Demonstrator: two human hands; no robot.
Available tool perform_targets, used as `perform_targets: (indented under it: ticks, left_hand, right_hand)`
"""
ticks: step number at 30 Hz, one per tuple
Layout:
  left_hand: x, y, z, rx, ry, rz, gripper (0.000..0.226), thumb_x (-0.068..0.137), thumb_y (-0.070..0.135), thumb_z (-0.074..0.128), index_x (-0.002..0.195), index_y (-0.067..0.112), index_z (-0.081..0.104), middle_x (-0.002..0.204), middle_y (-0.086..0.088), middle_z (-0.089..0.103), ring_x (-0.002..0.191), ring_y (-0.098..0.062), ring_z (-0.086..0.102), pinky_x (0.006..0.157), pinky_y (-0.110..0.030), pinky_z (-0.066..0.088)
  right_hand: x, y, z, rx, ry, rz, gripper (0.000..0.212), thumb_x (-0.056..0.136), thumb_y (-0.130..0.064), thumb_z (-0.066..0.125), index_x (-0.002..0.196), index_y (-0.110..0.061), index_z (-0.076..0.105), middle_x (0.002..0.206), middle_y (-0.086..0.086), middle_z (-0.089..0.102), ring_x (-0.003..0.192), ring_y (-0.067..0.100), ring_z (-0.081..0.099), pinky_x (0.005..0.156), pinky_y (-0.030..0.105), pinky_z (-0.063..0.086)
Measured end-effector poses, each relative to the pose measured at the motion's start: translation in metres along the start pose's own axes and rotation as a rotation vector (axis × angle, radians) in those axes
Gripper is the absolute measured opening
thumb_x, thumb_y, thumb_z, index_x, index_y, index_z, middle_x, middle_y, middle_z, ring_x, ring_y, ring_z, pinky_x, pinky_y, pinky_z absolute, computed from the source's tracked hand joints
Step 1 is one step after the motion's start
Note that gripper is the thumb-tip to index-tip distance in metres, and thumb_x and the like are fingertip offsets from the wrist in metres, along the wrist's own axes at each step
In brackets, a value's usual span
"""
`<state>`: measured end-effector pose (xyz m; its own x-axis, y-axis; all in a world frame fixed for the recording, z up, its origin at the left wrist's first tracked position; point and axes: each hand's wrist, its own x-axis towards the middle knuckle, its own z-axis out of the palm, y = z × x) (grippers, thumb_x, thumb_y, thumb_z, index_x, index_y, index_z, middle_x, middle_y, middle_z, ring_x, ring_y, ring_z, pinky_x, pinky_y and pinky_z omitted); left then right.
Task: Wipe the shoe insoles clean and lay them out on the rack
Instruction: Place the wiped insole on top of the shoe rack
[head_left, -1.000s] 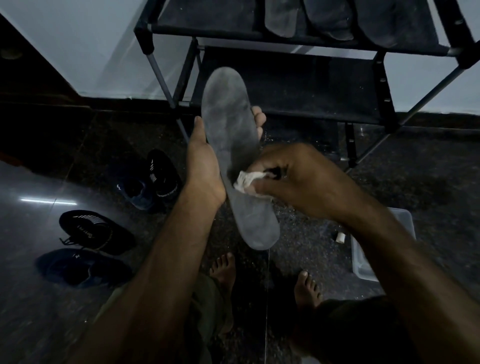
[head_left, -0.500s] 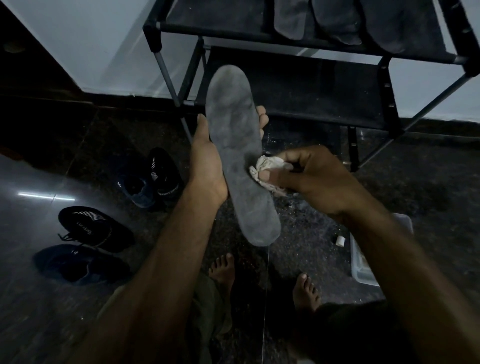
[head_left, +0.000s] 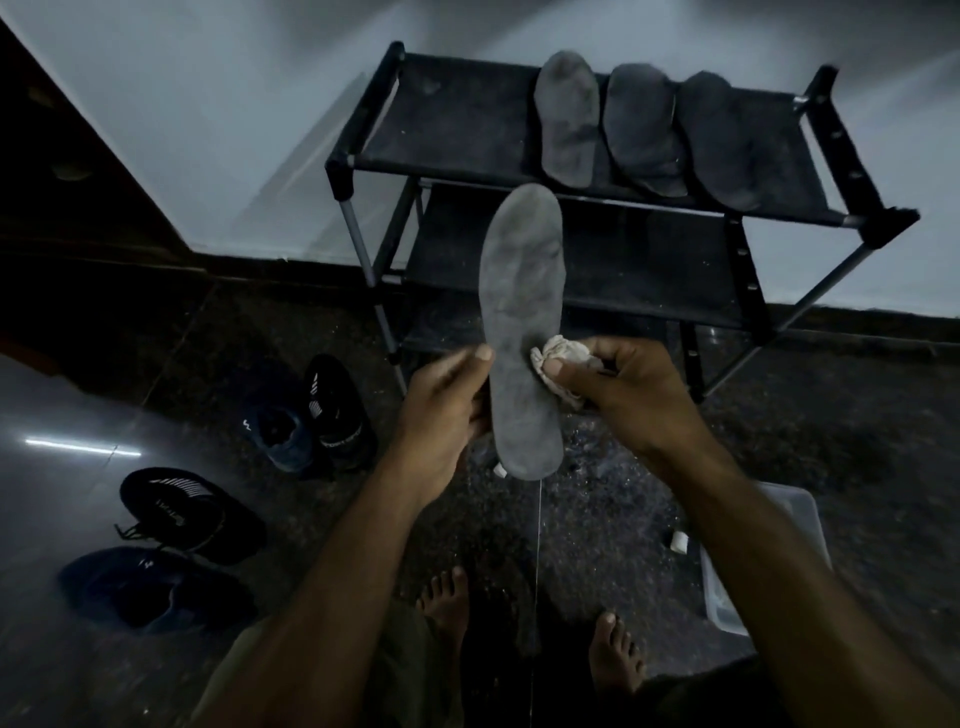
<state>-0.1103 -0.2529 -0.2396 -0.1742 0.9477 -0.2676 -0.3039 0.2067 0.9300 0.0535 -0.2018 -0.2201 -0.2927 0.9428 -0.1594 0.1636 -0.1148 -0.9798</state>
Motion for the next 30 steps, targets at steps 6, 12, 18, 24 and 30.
perform_targets:
  ticks: [6, 12, 18, 24, 30]
  left_hand:
    - [0.001, 0.012, -0.006, 0.014, 0.022, 0.057, 0.020, 0.100, 0.016, 0.050, 0.102, 0.013, 0.069, 0.099, -0.007, 0.075, 0.093, -0.020, 0.072, 0.075, -0.029, 0.059]
    - [0.035, 0.048, -0.005, 0.018, 0.057, 0.110, 0.018, 0.099, 0.015, 0.052, 0.096, 0.014, 0.070, 0.091, -0.003, 0.076, 0.086, -0.017, 0.073, 0.070, -0.027, 0.058]
    - [0.094, 0.097, -0.004, 0.025, 0.072, 0.116, 0.016, 0.099, 0.014, 0.054, 0.094, 0.010, 0.069, 0.090, -0.005, 0.075, 0.080, -0.014, 0.073, 0.063, -0.023, 0.056]
    - [0.149, 0.142, 0.000, 0.026, 0.092, 0.133, 0.016, 0.098, 0.013, 0.056, 0.088, 0.008, 0.067, 0.075, -0.001, 0.074, 0.067, -0.010, 0.072, 0.056, -0.019, 0.055]
    - [0.196, 0.160, -0.002, 0.109, 0.081, 0.100, 0.015, 0.096, 0.013, 0.061, 0.104, 0.001, 0.064, 0.094, -0.008, 0.072, 0.071, -0.009, 0.071, 0.059, -0.018, 0.055]
  right_hand:
    - [0.005, -0.012, 0.006, -0.003, -0.004, -0.073, 0.014, 0.086, -0.015, 0.070, 0.091, -0.002, 0.073, 0.085, 0.013, 0.073, 0.076, 0.016, 0.069, 0.068, 0.022, 0.056]
    - [0.034, -0.039, 0.015, 0.051, 0.068, -0.135, 0.006, 0.087, -0.012, 0.069, 0.085, -0.007, 0.073, 0.080, 0.012, 0.071, 0.069, 0.013, 0.064, 0.062, 0.020, 0.055]
    - [0.098, -0.075, 0.019, 0.040, 0.118, -0.172, 0.007, 0.086, -0.014, 0.072, 0.086, -0.007, 0.073, 0.078, 0.009, 0.070, 0.069, 0.011, 0.063, 0.063, 0.021, 0.055]
    - [0.166, -0.113, 0.018, 0.004, 0.165, -0.199, 0.023, 0.085, -0.016, 0.073, 0.085, 0.006, 0.070, 0.081, 0.021, 0.069, 0.070, 0.019, 0.061, 0.071, 0.032, 0.057]
    - [0.215, -0.121, 0.016, 0.009, 0.166, -0.129, 0.022, 0.086, -0.013, 0.072, 0.092, 0.007, 0.069, 0.075, 0.010, 0.066, 0.067, 0.012, 0.061, 0.064, 0.023, 0.057]
